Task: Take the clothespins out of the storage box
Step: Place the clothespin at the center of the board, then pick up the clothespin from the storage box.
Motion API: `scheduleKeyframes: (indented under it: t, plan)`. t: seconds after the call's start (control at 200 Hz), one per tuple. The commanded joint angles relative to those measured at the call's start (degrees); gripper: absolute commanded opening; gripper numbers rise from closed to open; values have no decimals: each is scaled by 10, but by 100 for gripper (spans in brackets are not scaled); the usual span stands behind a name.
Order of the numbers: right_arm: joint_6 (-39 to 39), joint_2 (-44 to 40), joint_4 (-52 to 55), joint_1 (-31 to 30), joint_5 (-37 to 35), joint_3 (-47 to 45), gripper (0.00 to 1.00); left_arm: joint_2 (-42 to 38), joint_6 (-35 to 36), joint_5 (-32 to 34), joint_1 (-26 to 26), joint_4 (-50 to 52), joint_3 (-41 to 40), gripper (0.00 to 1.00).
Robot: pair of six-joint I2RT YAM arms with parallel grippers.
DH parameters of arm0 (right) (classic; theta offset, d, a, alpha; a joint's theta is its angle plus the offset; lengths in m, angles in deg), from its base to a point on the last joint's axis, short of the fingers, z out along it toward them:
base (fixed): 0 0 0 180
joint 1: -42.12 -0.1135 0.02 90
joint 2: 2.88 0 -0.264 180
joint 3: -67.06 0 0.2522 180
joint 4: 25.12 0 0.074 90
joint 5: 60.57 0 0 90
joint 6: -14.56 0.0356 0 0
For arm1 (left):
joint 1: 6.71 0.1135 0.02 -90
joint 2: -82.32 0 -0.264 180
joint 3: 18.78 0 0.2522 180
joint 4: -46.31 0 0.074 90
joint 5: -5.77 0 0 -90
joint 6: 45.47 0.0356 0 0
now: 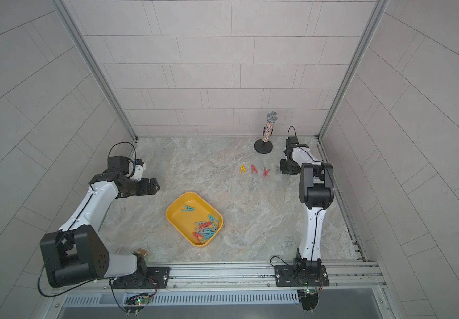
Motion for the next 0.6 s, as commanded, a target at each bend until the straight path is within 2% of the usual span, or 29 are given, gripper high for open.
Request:
scheduleKeyframes:
  t: [0.0, 0.33, 0.59]
  plan:
    - [13, -63, 16, -6, -16, -10, 40, 0, -2, -2, 3, 14, 17, 100]
    - [57, -197, 16, -33, 4, -96, 39, 5, 0, -1, 3, 13, 16, 100]
    - [67, -324, -6, -128, 11, -202, 38, 7, 3, -9, 3, 14, 15, 100]
